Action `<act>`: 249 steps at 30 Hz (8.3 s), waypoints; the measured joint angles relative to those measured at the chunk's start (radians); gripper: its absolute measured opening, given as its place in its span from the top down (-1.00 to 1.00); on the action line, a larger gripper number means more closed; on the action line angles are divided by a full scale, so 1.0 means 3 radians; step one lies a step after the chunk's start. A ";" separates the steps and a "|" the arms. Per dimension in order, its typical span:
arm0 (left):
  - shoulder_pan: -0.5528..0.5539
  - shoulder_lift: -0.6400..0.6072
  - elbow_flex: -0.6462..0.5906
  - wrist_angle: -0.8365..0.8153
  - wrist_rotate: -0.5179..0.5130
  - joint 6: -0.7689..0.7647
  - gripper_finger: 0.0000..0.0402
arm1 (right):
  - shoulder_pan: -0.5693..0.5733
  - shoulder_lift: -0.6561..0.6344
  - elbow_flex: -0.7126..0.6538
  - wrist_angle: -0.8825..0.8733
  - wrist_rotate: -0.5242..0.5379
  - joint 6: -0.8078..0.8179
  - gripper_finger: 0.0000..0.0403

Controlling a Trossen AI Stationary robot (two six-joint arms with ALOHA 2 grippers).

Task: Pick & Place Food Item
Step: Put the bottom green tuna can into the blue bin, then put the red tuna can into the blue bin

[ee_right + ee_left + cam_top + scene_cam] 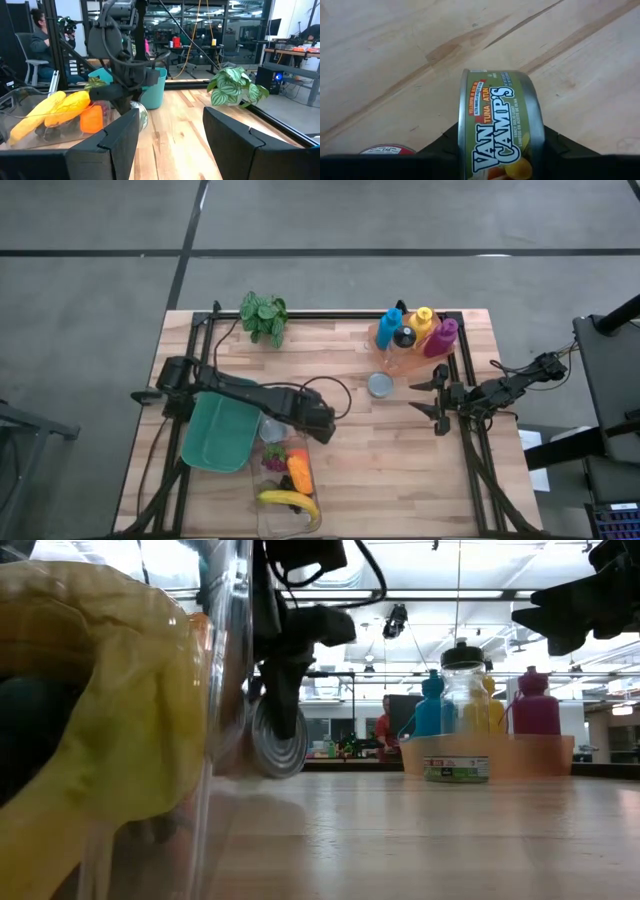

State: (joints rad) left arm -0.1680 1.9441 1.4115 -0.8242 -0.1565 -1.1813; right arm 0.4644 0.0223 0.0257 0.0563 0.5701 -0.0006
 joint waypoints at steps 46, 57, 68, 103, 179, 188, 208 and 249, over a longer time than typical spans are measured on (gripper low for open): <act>-0.0318 -0.1883 -0.0972 -0.1928 -0.0194 -0.2411 0.30 | 0.0001 0.0001 0.0000 0.0000 0.0000 0.0000 -0.08; -0.0322 -0.2109 -0.1734 -0.1305 0.0038 -0.2551 0.30 | 0.0000 0.0001 0.0000 0.0000 0.0000 0.0000 -0.08; -0.0323 -0.2139 -0.1925 -0.1153 0.0095 -0.2547 0.04 | 0.0000 0.0001 0.0000 0.0000 0.0000 0.0000 -0.08; -0.0320 -0.2295 -0.1878 -0.1107 0.0024 -0.2519 -0.28 | 0.0000 0.0000 0.0000 0.0000 0.0000 0.0000 -0.08; 0.0263 -0.2560 -0.0842 -0.0932 -0.1212 0.0708 -0.28 | 0.0000 0.0000 0.0000 0.0000 0.0000 0.0000 -0.08; 0.0276 -0.2447 -0.0842 -0.0610 -0.0848 0.0720 -0.28 | 0.0000 0.0000 0.0000 0.0000 0.0000 0.0000 -0.08; 0.0370 -0.1561 -0.0816 -0.0322 0.0463 -0.0591 -0.28 | 0.0001 0.0001 0.0000 -0.0001 0.0000 0.0000 -0.08; 0.0523 -0.0511 -0.0825 -0.0106 0.0987 -0.1012 -0.27 | 0.0001 0.0001 0.0000 0.0000 0.0000 0.0000 -0.08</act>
State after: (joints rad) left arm -0.0110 1.7908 1.1641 -0.8560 0.1395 -1.4848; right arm 0.4648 0.0227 0.0257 0.0563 0.5701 -0.0006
